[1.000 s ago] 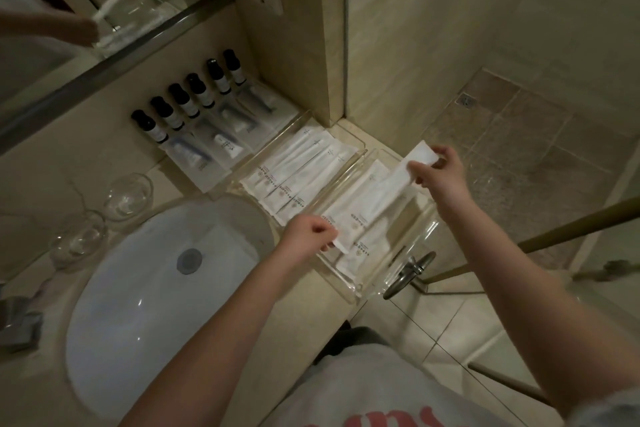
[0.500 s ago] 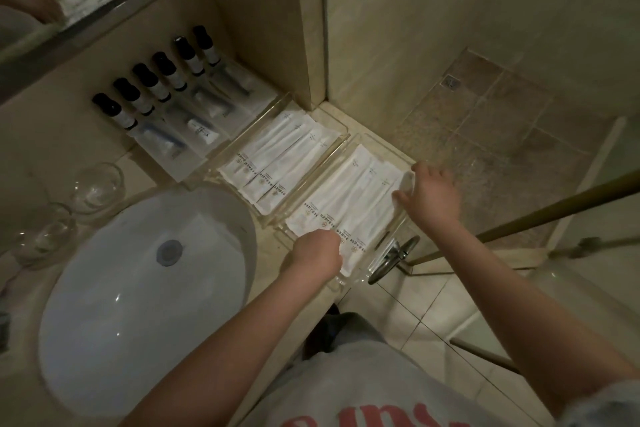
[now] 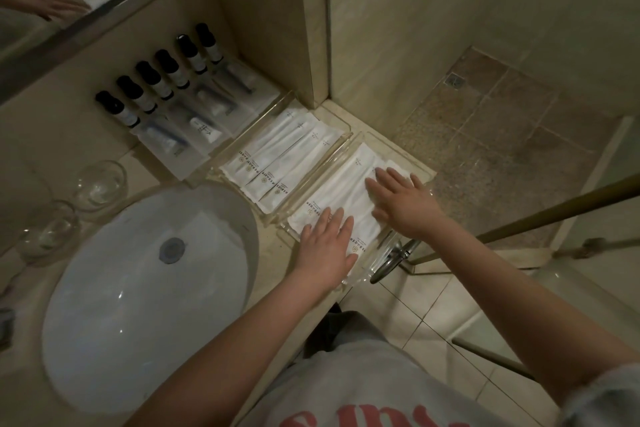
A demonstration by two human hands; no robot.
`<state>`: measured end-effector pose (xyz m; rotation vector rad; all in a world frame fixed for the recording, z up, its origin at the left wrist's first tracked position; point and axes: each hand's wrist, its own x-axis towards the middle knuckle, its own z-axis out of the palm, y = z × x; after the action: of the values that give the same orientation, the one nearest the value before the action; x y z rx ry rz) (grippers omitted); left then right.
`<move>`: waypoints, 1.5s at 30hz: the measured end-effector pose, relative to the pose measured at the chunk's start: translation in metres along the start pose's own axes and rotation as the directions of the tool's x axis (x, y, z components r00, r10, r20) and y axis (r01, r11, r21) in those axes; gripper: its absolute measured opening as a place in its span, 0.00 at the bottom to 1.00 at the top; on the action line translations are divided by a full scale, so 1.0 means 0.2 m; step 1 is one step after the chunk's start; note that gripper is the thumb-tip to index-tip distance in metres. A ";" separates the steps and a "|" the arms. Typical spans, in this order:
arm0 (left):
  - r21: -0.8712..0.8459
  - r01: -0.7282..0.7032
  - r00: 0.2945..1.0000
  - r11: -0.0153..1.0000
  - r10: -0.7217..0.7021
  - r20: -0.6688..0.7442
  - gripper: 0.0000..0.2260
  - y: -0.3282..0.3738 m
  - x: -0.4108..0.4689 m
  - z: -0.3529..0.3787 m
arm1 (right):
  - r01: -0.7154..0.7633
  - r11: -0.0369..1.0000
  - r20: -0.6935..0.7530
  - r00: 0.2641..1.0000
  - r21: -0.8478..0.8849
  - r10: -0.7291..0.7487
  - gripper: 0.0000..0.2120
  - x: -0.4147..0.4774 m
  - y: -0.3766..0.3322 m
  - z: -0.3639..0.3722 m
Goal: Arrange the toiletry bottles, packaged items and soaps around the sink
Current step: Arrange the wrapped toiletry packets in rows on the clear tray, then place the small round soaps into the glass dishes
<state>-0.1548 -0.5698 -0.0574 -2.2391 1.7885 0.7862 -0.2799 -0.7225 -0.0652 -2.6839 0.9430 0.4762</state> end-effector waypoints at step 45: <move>-0.469 0.516 0.670 0.717 -0.679 -0.300 0.22 -1.08 -1.11 0.10 | 0.543 0.834 -0.116 0.839 0.095 -0.532 0.22 0.04 -1.56 -0.12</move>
<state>0.0123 -0.3141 -0.0042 -3.2034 0.8828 0.4683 -0.0693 -0.4989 -0.0062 -2.7021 0.1848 0.1710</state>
